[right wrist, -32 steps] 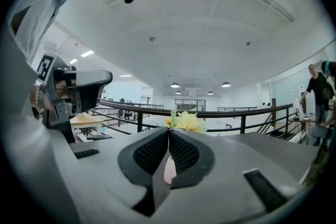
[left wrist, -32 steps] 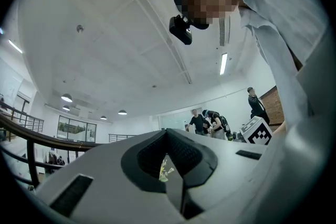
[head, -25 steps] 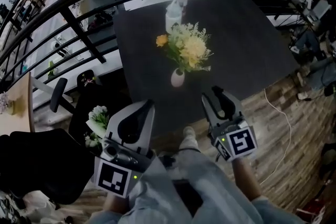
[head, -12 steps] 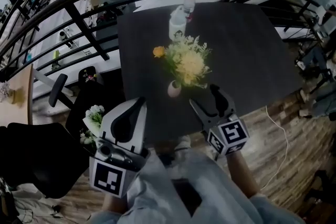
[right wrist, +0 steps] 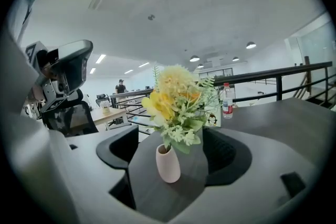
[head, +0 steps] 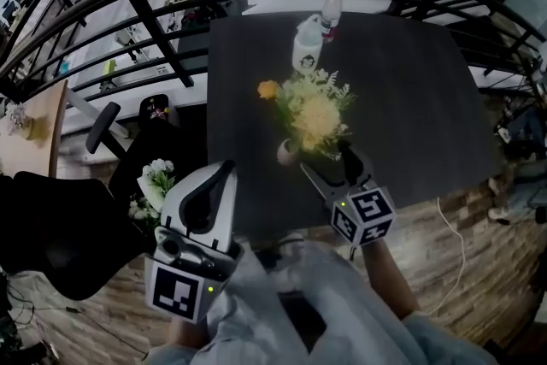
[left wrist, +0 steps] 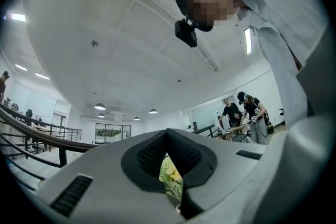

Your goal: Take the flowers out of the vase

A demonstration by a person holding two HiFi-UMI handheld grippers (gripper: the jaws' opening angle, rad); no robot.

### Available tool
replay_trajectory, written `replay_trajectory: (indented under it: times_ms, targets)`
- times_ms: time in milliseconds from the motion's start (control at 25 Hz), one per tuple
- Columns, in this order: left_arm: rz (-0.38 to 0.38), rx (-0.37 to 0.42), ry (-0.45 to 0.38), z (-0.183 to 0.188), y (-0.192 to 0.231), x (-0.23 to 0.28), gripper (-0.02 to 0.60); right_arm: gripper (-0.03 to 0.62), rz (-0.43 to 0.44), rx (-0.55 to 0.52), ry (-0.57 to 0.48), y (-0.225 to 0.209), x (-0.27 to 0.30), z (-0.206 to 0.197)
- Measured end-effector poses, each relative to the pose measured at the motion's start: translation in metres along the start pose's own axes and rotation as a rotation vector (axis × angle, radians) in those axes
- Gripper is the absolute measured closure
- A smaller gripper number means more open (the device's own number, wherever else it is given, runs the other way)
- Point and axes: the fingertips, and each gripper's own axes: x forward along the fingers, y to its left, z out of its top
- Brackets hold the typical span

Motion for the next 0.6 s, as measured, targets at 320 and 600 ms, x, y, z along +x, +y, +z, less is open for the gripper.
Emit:
replay_trajectory:
  times_ms: [320, 600]
  targets:
    - [0.055, 0.020, 0.015, -0.001, 0.001, 0.002, 0.581, 0.214, 0.065, 0.014, 0.013, 0.000, 0.022, -0.004]
    - [0.079, 0.033, 0.026, -0.007, 0.001, -0.005, 0.581, 0.214, 0.101, 0.026, 0.015, 0.003, 0.036, -0.015]
